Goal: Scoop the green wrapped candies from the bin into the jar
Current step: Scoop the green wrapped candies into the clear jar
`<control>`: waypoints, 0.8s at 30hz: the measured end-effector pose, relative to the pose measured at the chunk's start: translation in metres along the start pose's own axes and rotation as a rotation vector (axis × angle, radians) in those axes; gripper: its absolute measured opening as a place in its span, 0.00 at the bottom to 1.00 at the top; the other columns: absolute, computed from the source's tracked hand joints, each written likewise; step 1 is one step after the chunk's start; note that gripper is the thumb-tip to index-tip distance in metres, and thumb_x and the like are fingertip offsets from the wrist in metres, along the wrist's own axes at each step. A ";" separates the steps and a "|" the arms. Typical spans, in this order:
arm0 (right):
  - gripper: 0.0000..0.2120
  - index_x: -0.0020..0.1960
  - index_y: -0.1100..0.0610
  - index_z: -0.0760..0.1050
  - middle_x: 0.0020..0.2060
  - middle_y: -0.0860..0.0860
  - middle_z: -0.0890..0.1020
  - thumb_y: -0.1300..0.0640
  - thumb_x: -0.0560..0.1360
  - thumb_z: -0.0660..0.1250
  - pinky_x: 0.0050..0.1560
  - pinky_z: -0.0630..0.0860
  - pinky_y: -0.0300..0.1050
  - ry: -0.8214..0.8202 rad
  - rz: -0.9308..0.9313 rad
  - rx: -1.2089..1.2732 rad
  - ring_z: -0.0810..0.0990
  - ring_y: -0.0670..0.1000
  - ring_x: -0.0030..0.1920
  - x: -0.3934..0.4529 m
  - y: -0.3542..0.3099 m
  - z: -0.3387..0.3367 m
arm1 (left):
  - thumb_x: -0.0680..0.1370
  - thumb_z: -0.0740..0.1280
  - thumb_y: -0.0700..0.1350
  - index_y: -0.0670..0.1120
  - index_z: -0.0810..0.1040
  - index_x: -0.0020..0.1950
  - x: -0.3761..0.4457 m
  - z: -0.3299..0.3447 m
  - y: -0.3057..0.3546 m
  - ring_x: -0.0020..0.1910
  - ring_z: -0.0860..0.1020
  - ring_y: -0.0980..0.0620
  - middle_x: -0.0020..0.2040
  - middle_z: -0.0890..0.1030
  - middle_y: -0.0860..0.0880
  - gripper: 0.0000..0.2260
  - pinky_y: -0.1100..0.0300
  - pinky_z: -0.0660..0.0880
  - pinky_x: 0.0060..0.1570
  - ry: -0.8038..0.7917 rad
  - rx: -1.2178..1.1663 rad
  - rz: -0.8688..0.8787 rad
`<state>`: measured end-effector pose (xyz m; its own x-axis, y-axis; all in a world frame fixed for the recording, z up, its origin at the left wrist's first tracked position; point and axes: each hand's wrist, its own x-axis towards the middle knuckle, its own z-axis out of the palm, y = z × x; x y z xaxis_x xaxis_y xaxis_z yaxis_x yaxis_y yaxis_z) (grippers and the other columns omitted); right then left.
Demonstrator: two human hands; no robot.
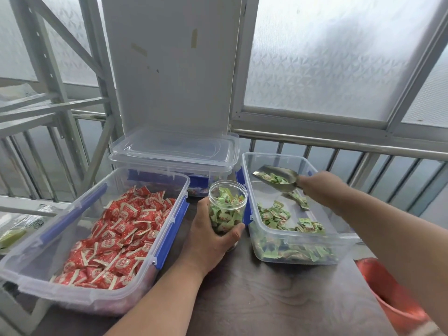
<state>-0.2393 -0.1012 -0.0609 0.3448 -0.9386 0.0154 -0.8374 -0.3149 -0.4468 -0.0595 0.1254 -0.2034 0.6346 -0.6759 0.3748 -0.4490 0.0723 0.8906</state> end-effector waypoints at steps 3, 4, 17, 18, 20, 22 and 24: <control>0.36 0.38 0.57 0.83 0.33 0.53 0.83 0.26 0.70 0.55 0.34 0.74 0.43 0.063 -0.089 -0.121 0.82 0.54 0.35 -0.011 0.002 -0.023 | 0.69 0.82 0.64 0.67 0.67 0.68 -0.001 0.000 0.000 0.59 0.82 0.66 0.60 0.80 0.68 0.33 0.75 0.77 0.51 0.008 0.003 -0.006; 0.38 0.36 0.57 0.83 0.32 0.53 0.83 0.24 0.69 0.54 0.34 0.73 0.43 0.084 -0.125 -0.124 0.82 0.54 0.34 -0.014 0.001 -0.030 | 0.69 0.82 0.64 0.67 0.68 0.68 -0.002 0.000 0.000 0.59 0.82 0.66 0.60 0.81 0.68 0.34 0.75 0.77 0.50 0.011 0.006 -0.009; 0.38 0.29 0.55 0.78 0.25 0.48 0.78 0.24 0.69 0.49 0.52 0.67 0.55 0.329 -0.569 -0.552 0.76 0.51 0.33 -0.060 -0.064 -0.060 | 0.70 0.82 0.62 0.64 0.68 0.67 -0.010 -0.003 0.009 0.56 0.80 0.69 0.59 0.81 0.62 0.32 0.71 0.78 0.51 0.001 0.024 -0.027; 0.38 0.28 0.55 0.78 0.24 0.48 0.77 0.24 0.69 0.49 0.52 0.67 0.55 0.371 -0.601 -0.576 0.75 0.51 0.33 -0.063 -0.068 -0.061 | 0.70 0.82 0.62 0.64 0.68 0.68 -0.010 -0.003 0.010 0.57 0.80 0.69 0.59 0.81 0.62 0.32 0.72 0.77 0.51 -0.004 0.020 -0.031; 0.38 0.26 0.55 0.77 0.23 0.47 0.76 0.24 0.70 0.51 0.52 0.66 0.56 0.459 -0.665 -0.616 0.75 0.51 0.34 -0.068 -0.076 -0.063 | 0.70 0.81 0.62 0.63 0.68 0.69 -0.011 -0.004 0.011 0.57 0.80 0.68 0.60 0.81 0.62 0.33 0.74 0.75 0.51 -0.008 0.008 -0.038; 0.35 0.24 0.53 0.75 0.22 0.47 0.74 0.24 0.71 0.55 0.52 0.66 0.56 0.567 -0.717 -0.662 0.74 0.52 0.37 -0.074 -0.083 -0.065 | 0.69 0.80 0.62 0.62 0.68 0.70 -0.011 -0.004 0.013 0.58 0.80 0.68 0.60 0.81 0.61 0.33 0.74 0.75 0.51 -0.005 -0.013 -0.033; 0.31 0.24 0.51 0.73 0.23 0.48 0.71 0.28 0.70 0.58 0.52 0.66 0.55 0.661 -0.742 -0.694 0.71 0.53 0.39 -0.082 -0.088 -0.068 | 0.70 0.80 0.60 0.60 0.67 0.72 -0.011 -0.003 0.013 0.60 0.79 0.67 0.62 0.79 0.59 0.35 0.66 0.78 0.57 0.006 -0.038 -0.008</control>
<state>-0.2223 -0.0064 0.0380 0.7241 -0.3250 0.6083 -0.6471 -0.6253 0.4363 -0.0705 0.1356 -0.1957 0.6421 -0.6721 0.3689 -0.4194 0.0948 0.9028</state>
